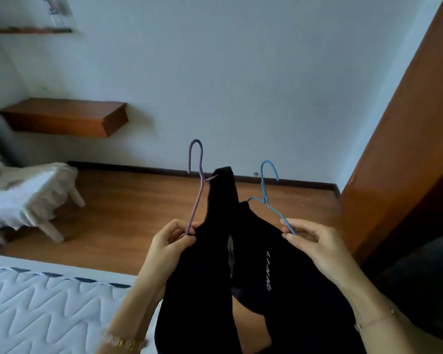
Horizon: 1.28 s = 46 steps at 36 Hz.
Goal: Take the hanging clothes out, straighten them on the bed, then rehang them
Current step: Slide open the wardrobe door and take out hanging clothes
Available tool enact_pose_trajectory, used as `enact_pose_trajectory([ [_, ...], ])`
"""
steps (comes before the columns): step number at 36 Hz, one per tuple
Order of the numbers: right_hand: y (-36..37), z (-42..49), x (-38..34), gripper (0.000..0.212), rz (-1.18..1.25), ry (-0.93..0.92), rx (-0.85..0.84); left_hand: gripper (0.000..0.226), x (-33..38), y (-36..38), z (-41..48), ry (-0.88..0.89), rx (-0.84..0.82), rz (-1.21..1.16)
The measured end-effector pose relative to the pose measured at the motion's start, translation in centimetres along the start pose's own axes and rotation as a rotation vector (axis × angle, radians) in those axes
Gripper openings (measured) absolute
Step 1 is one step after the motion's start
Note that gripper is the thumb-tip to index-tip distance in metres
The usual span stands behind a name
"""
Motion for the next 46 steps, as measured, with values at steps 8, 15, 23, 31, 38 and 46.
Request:
enact_pose_trajectory([
  [8, 1.9, 9.9, -2.7, 0.030, -0.037, -0.052, -0.046, 0.017, 1.8, -2.4, 6.2, 0.055, 0.168, 0.057],
  [15, 3.7, 19.8, -3.7, 0.024, 0.073, 0.015, -0.174, 0.011, 0.3, -4.0, 11.8, 0.026, 0.340, 0.125],
  [23, 4.7, 33.3, -10.1, 0.023, -0.076, -0.142, -0.380, 0.013, 0.9, -3.6, 19.6, 0.113, 0.567, 0.309],
  [31, 8.4, 42.4, -16.5, 0.026, -0.149, -0.258, -0.572, 0.014, 3.1, -5.0, 24.7, 0.189, 0.770, 0.477],
  [38, 14.8, 48.1, -20.2, 0.025, -0.200, -0.327, -0.707, 0.017, 5.1, -9.8, 26.4, 0.167, 0.951, 0.616],
  [46, 26.1, 53.9, -24.9, 0.031, -0.181, -0.394, -0.867, 0.016, 6.4, -17.0, 30.1, 0.145, 1.065, 0.586],
])
Point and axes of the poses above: each hand's wrist, its own z-axis towards the middle knuckle, its own y-axis out of the palm, x = y × z, the point moved 4 cm from there along z, towards the middle knuckle, and after that the axes turned 15 degrees about y, right-handed, at the moved point
